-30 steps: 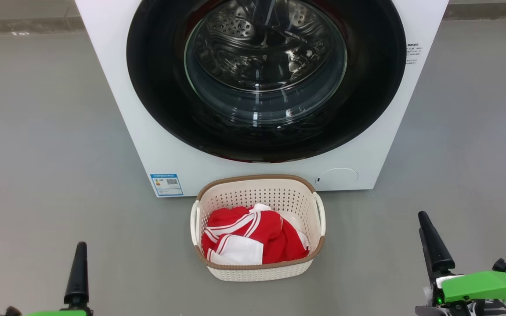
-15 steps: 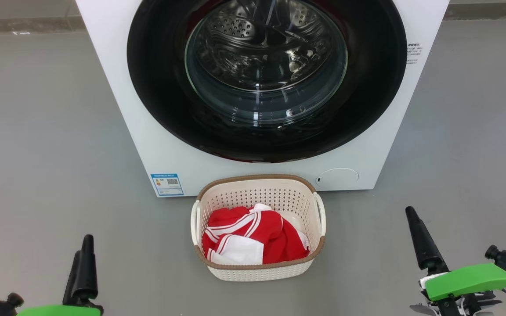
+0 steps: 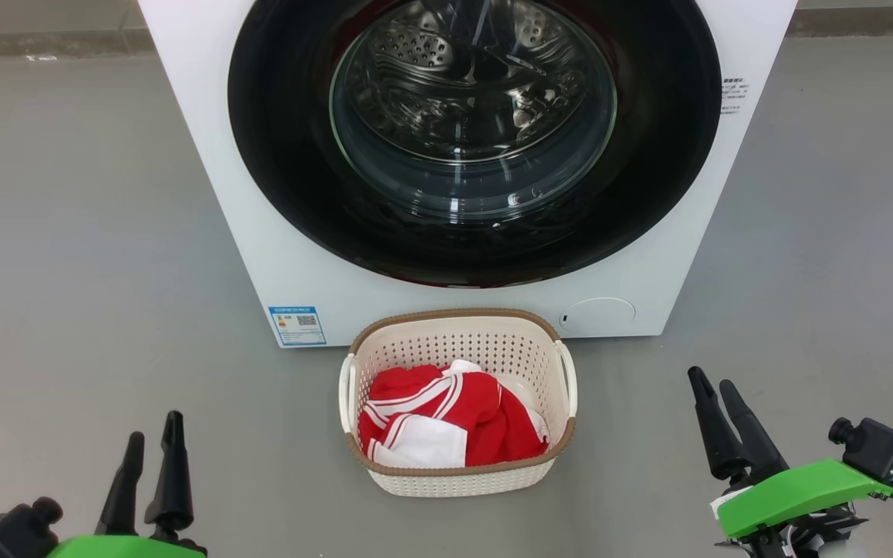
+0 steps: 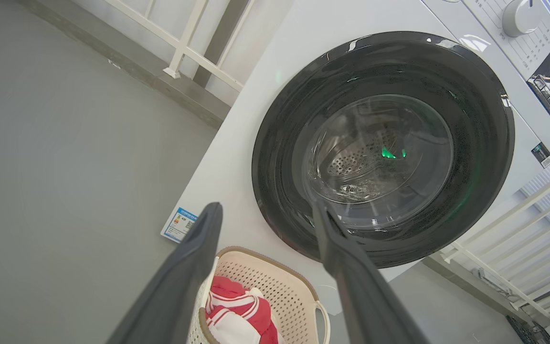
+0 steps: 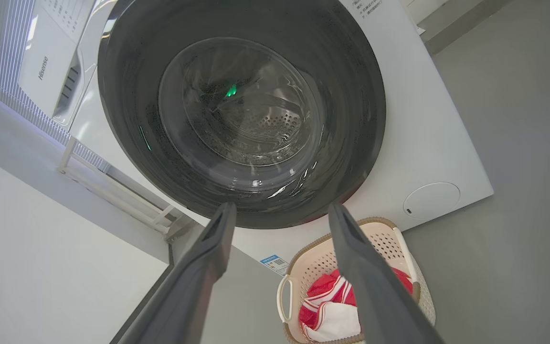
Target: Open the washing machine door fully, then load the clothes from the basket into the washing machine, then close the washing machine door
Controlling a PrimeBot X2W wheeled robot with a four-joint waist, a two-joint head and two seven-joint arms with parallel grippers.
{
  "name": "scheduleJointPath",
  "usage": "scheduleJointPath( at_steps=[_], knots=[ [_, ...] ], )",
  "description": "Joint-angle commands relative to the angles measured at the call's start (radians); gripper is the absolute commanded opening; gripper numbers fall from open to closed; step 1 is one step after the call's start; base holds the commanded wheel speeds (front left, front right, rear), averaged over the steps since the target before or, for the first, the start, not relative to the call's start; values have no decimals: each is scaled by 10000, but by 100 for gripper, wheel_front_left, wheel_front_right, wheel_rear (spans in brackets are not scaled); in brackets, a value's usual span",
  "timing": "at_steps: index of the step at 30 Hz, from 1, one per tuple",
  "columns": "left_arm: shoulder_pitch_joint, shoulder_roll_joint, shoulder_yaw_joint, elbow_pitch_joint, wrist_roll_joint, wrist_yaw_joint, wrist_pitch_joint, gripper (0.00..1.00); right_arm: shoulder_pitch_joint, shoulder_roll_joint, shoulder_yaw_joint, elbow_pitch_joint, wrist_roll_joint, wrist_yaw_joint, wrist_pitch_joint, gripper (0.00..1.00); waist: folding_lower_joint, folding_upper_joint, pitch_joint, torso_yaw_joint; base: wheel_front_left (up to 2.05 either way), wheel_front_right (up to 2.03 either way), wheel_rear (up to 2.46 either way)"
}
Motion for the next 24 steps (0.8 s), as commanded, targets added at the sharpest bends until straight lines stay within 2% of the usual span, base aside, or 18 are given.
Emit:
scheduleJointPath(
  at_steps=[1,9,24],
  knots=[
    [-474,167,238,-301,483,-25,-153,100,-533,-151,201,-206,-441,10,-144,100,0,0,-2,4,0,0,0],
    [-499,33,296,-351,1843,-28,-394,100,-647,-212,437,-48,-2142,11,-377,100,0,0,-22,25,0,0,0],
    [-495,-46,318,-230,3422,-33,-848,100,-778,-287,827,-79,-3990,13,-817,100,0,0,-49,72,0,0,0]
  ],
)
